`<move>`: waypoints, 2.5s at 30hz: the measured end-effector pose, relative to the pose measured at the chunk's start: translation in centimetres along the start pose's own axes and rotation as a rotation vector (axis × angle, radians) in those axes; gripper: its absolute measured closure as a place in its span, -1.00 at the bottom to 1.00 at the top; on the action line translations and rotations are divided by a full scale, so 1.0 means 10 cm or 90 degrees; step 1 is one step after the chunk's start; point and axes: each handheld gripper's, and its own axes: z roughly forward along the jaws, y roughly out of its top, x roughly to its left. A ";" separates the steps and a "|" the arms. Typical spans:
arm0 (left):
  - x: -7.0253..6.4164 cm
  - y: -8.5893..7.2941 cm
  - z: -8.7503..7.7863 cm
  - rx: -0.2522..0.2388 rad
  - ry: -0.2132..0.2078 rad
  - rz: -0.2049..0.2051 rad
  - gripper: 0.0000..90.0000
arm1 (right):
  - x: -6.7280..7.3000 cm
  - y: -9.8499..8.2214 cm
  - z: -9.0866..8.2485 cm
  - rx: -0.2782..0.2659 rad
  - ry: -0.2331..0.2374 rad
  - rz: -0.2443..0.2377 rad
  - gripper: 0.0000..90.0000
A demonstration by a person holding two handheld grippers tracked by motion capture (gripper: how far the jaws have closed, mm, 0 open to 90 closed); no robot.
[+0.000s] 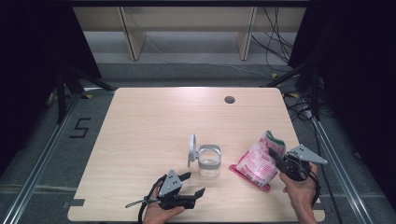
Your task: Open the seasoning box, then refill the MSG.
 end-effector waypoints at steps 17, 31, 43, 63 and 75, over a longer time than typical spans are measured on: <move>-0.03 0.01 0.01 -0.008 -0.003 -0.010 -0.46 | 0.38 0.23 -0.16 -0.045 0.051 -0.060 1.00; -0.03 0.06 0.05 -0.011 -0.013 0.002 -0.46 | 0.46 0.28 -0.19 -0.055 0.072 -0.081 1.00; -0.06 0.06 0.07 -0.010 -0.013 -0.023 -0.51 | 0.56 0.36 -0.27 -0.062 0.088 -0.089 1.00; -0.14 0.05 0.13 -0.008 -0.028 -0.015 -0.51 | 0.65 0.46 -0.37 -0.068 0.105 -0.107 1.00; -0.47 0.06 0.45 0.008 -0.050 0.023 -0.45 | 0.69 0.62 -0.54 -0.080 0.116 -0.111 1.00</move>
